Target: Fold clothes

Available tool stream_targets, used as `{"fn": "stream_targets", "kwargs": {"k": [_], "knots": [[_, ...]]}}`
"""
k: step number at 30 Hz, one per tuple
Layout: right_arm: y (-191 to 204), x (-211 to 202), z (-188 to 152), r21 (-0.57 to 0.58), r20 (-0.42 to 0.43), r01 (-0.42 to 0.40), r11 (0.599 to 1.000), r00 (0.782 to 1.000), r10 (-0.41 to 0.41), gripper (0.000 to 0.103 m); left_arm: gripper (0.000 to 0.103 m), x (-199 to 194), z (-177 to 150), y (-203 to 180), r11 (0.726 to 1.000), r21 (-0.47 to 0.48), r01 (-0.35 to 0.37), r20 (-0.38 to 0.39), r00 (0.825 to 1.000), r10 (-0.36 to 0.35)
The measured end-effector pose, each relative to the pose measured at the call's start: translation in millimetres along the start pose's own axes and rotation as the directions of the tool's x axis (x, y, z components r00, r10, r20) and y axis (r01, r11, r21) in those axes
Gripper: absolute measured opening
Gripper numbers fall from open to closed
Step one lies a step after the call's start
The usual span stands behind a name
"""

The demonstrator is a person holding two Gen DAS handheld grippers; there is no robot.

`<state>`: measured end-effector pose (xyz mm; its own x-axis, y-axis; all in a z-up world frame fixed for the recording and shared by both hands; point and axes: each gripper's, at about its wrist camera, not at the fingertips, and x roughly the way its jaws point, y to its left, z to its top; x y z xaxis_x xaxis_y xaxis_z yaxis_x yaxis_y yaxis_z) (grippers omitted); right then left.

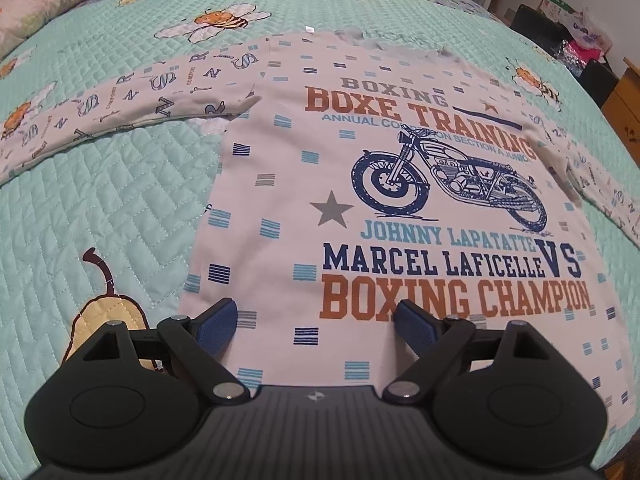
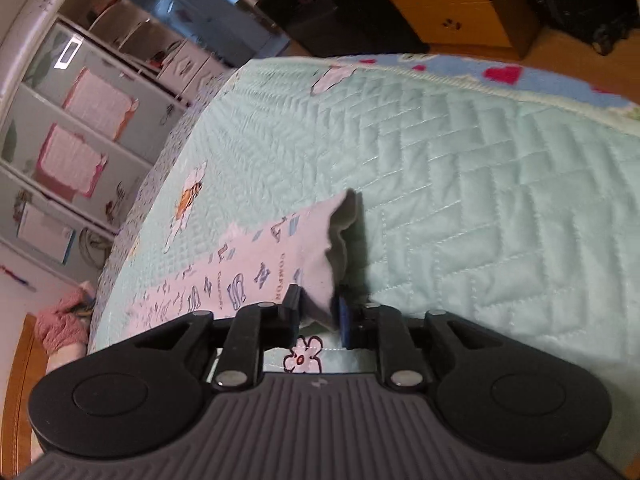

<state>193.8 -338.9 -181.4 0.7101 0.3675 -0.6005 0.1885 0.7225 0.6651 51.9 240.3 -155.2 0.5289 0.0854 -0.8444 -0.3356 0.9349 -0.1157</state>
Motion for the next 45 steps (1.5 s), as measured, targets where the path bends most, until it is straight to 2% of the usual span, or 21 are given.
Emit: {"fn": "stream_targets", "kwargs": {"k": [2,4,7,12,14,15,16,18,23,25,30,34,36,37,38,41,42,43,44,45], "knots": [[5.8,-10.7,2.6,-0.034,0.057,0.071,0.997,0.996,-0.069,0.029,0.092,1.1,-1.0,-2.7,1.000,0.010,-0.005,0.003,1.000,0.005],[8.5,-16.9,11.4,-0.065,0.113,0.112,0.992,0.988,-0.104,0.051,0.095,2.5,-2.3,-7.1,1.000,0.025,-0.015,0.007,1.000,0.014],[3.5,1.3,27.5,-0.041,0.074,0.102,0.994,0.992,-0.099,0.053,0.099,5.0,-2.8,-11.3,0.999,0.046,-0.025,0.007,1.000,0.025],[1.0,32.1,44.4,0.008,0.010,0.021,1.000,1.000,-0.021,0.052,0.102,6.6,-2.3,-11.1,0.999,0.044,-0.023,0.006,1.000,0.023],[5.6,40.5,48.1,-0.008,-0.016,0.006,1.000,1.000,-0.006,0.041,0.102,7.4,-2.2,-12.2,0.998,0.048,-0.028,0.006,1.000,0.027],[7.8,44.1,49.5,-0.023,-0.029,0.013,1.000,0.999,-0.014,0.014,0.103,7.7,-1.9,-12.7,0.998,0.050,-0.030,0.004,1.000,0.030],[10.4,46.8,50.6,-0.039,-0.037,0.020,0.999,0.999,-0.021,0.005,0.103,7.9,-1.5,-12.8,0.998,0.051,-0.030,0.002,1.000,0.030],[17.2,46.2,51.7,-0.084,-0.025,0.039,0.996,0.999,-0.041,0.005,0.103,8.1,-0.4,-12.9,0.998,0.050,-0.030,-0.004,1.000,0.030],[34.9,25.2,57.2,-0.263,0.116,0.150,0.953,0.986,-0.123,0.005,0.103,8.5,-0.1,-14.3,0.998,0.046,-0.037,-0.005,0.999,0.038],[33.2,40.1,55.7,-0.319,0.093,0.196,0.927,0.980,-0.175,0.005,0.103,9.0,-0.5,-15.9,0.998,0.050,-0.045,-0.003,0.999,0.045],[26.6,47.4,54.8,-0.347,0.148,0.191,0.918,0.978,-0.148,0.004,0.103,8.7,0.2,-14.1,0.998,0.053,-0.035,-0.009,0.999,0.036],[44.2,52.4,56.6,-0.448,0.192,0.257,0.856,0.963,-0.189,0.006,0.103,8.6,-0.4,-14.5,0.998,0.058,-0.034,-0.008,0.999,0.034],[49.2,58.3,59.1,-0.475,0.169,0.279,0.834,0.960,-0.225,0.007,0.103,8.8,-0.9,-15.4,0.998,0.061,-0.036,-0.006,0.999,0.036],[50.4,59.7,60.9,-0.478,0.157,0.284,0.831,0.959,-0.238,0.007,0.103,8.8,-1.0,-15.3,0.997,0.062,-0.036,-0.005,0.999,0.036],[48.9,57.8,63.8,-0.456,0.143,0.279,0.845,0.960,-0.240,0.008,0.103,8.8,-1.1,-14.8,0.997,0.063,-0.034,-0.003,0.999,0.034],[42.1,47.9,72.3,-0.360,0.110,0.269,0.894,0.963,-0.245,0.017,0.103,9.0,-1.7,-13.8,0.997,0.070,-0.026,0.003,1.000,0.026],[39.1,42.5,73.4,-0.312,0.112,0.271,0.911,0.962,-0.248,0.024,0.103,9.1,-2.0,-13.5,0.997,0.073,-0.024,0.006,1.000,0.024],[37.2,37.0,74.4,-0.266,0.122,0.286,0.920,0.957,-0.263,0.029,0.103,9.2,-2.0,-13.4,0.997,0.076,-0.022,0.007,1.000,0.021],[37.4,31.4,75.0,-0.223,0.150,0.330,0.917,0.941,-0.302,0.030,0.103,9.2,-2.0,-13.2,0.997,0.079,-0.020,0.007,1.000,0.019],[38.5,25.4,75.6,-0.180,0.184,0.376,0.909,0.921,-0.344,0.036,0.103,9.3,-1.9,-13.1,0.997,0.081,-0.018,0.008,1.000,0.017]]}}
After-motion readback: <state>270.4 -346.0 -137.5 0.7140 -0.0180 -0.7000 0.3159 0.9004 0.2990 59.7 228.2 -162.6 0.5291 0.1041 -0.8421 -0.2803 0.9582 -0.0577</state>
